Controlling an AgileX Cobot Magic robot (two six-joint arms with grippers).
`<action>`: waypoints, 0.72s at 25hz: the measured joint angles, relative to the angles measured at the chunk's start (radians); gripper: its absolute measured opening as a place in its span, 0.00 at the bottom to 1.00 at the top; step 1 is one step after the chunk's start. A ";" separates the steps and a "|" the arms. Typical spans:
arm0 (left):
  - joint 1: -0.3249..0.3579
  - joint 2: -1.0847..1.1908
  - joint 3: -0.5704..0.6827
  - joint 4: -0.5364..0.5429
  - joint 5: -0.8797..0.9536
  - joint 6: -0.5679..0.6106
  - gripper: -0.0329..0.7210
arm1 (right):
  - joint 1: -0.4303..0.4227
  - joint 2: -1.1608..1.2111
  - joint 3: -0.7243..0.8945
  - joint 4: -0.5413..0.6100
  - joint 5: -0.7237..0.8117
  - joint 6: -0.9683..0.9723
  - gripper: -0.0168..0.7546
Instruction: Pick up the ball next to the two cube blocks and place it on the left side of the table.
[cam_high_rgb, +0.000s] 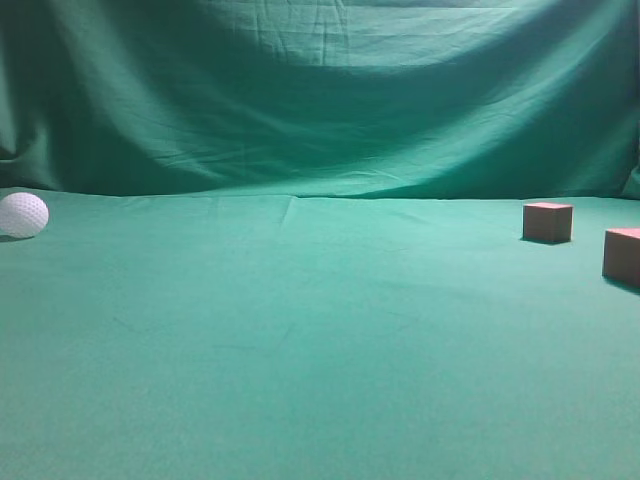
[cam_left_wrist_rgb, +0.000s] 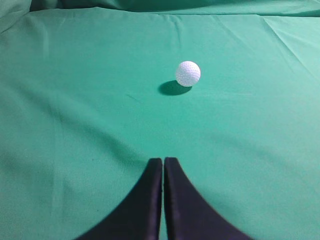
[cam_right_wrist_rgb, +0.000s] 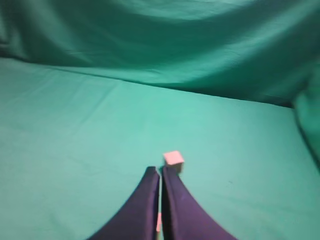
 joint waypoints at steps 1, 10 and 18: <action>0.000 0.000 0.000 0.000 0.000 0.000 0.04 | -0.034 -0.038 0.051 0.000 -0.019 0.000 0.02; 0.000 0.000 0.000 0.000 0.000 0.000 0.04 | -0.182 -0.245 0.380 0.004 -0.102 0.001 0.02; 0.000 0.000 0.000 0.000 0.000 0.000 0.04 | -0.190 -0.247 0.467 0.004 -0.142 0.048 0.02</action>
